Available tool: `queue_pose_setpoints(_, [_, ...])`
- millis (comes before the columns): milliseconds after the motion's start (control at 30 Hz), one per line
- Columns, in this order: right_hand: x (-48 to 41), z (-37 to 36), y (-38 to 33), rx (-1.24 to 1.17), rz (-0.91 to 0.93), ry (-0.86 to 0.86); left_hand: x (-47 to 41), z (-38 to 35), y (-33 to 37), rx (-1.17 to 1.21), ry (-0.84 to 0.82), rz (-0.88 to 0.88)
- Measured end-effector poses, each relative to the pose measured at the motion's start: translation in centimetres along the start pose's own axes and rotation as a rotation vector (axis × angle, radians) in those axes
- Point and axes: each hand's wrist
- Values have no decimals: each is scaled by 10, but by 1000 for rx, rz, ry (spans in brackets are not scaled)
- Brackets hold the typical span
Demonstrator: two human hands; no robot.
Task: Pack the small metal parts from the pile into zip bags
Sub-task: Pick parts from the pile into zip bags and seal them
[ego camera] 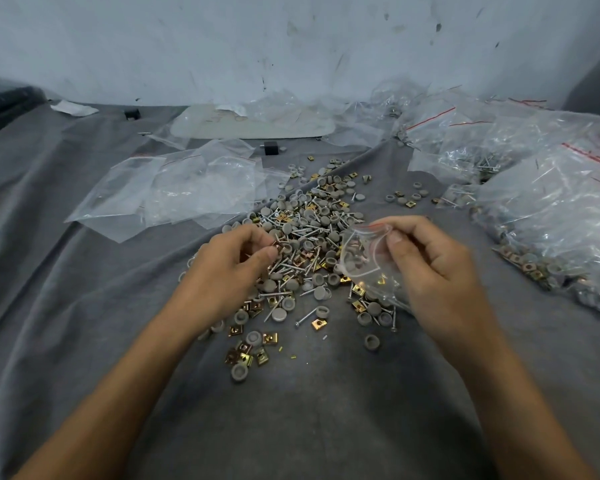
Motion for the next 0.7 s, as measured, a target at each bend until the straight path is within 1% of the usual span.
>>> queue_pose_setpoints(100, [2, -2, 1, 66, 11, -26, 0, 1, 0, 61, -4, -17])
queue_pose_setpoints(267, [6, -9, -2, 110, 38, -108, 4, -9, 20, 91, -25, -163])
queue_pose_setpoints(333, [7, -10, 0, 142, 39, -129, 9, -15, 28, 42, -61, -221])
queue_pose_setpoints(433, [7, -10, 1, 158, 56, -138, 15, -21, 35, -128, -94, -297])
queue_pose_setpoints(533, [6, -9, 2, 151, 61, -130, 17, -23, 37, -195, -74, -318])
queue_pose_setpoints(700, [6, -9, 2, 130, 54, -119, 17, -24, 36, -89, -66, -302])
Point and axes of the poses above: each hand's wrist, its own x-axis away from the middle knuckle, its own z-axis out of the back of the hand, y = z × x, and after that the axes turned 5 degrees about z, right-handed
